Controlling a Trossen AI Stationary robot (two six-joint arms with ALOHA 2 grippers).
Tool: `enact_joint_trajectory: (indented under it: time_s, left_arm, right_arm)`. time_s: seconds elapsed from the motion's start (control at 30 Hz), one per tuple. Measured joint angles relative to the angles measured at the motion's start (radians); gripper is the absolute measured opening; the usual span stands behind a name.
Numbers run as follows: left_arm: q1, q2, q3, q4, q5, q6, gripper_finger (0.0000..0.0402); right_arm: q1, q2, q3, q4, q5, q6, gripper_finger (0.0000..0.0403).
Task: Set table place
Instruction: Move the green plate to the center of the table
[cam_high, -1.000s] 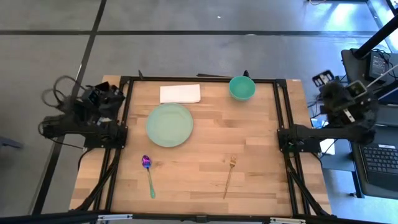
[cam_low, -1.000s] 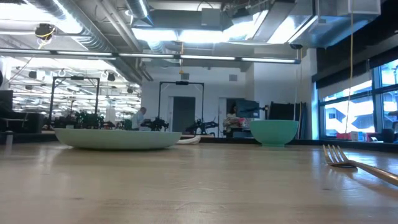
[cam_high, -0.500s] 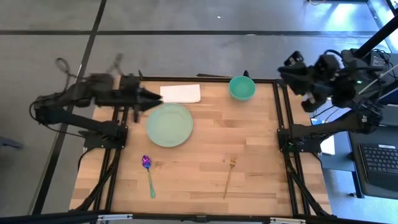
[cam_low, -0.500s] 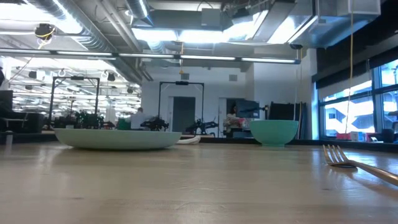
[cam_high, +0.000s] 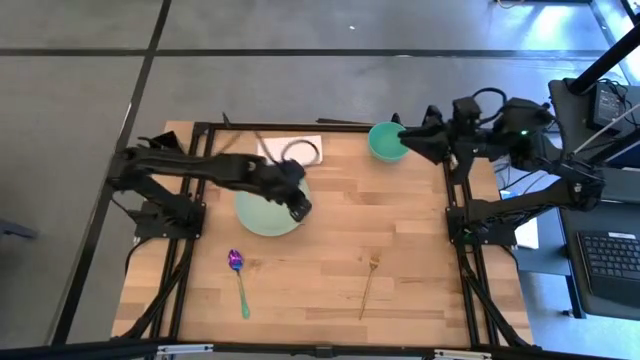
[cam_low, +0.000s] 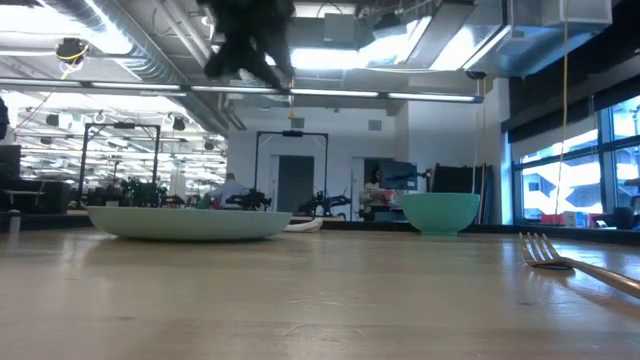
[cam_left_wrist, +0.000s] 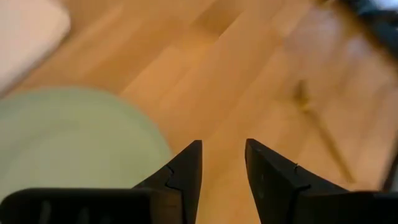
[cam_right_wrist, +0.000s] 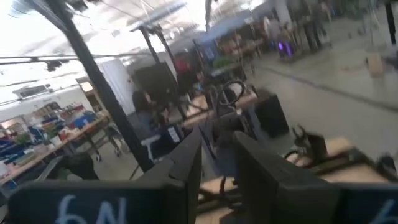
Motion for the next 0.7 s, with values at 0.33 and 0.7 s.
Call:
enact_joint_trajectory:
  time_s: [0.33,0.7]
  left_arm:
    - [0.000,0.245,-0.001,-0.004,0.001,-0.076,0.0116]
    - [-0.002,0.355,-0.001,0.005,0.001,-0.128,0.0116]
  right_arm:
    - [0.000,0.005,0.000,-0.062,-0.009,0.033,0.0094]
    - [0.000,0.005,0.000,-0.065,-0.009,0.033,0.0094]
